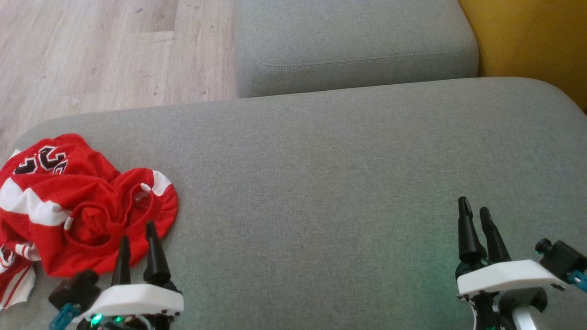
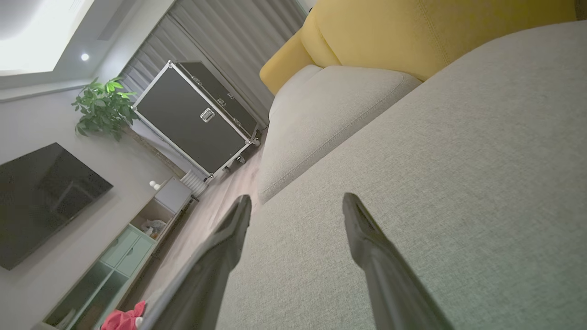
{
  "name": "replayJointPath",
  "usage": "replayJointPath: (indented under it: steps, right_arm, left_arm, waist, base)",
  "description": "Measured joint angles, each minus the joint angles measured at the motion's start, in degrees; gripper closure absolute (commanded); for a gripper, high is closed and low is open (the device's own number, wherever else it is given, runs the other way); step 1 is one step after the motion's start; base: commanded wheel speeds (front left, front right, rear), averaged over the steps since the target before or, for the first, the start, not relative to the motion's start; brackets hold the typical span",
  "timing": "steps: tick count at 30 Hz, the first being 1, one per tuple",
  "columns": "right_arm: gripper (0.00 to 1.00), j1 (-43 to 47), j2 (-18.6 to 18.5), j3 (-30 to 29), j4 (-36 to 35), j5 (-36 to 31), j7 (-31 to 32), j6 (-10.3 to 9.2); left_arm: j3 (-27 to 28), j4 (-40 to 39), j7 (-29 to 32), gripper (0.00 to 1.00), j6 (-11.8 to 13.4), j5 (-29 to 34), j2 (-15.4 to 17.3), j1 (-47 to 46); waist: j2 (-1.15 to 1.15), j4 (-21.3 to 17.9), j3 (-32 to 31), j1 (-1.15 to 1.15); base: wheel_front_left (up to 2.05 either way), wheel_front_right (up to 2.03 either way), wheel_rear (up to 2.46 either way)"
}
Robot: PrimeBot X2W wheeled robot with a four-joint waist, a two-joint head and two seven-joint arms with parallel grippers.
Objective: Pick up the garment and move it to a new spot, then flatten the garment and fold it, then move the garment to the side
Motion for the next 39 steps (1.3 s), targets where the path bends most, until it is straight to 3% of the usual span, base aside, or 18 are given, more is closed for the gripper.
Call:
replayJointPath:
  steps: [39]
  right_arm:
    - [0.00,2.3,0.0,1.0,3.2,-30.3,-6.4,0.00]
  left_arm:
    - [-9.3,-0.5,-6.5,0.00,10.2,27.0,4.8,2.2]
  waist:
    - [0.00,-0.4,-1.7,0.00]
  base:
    - [0.00,0.00,0.00]
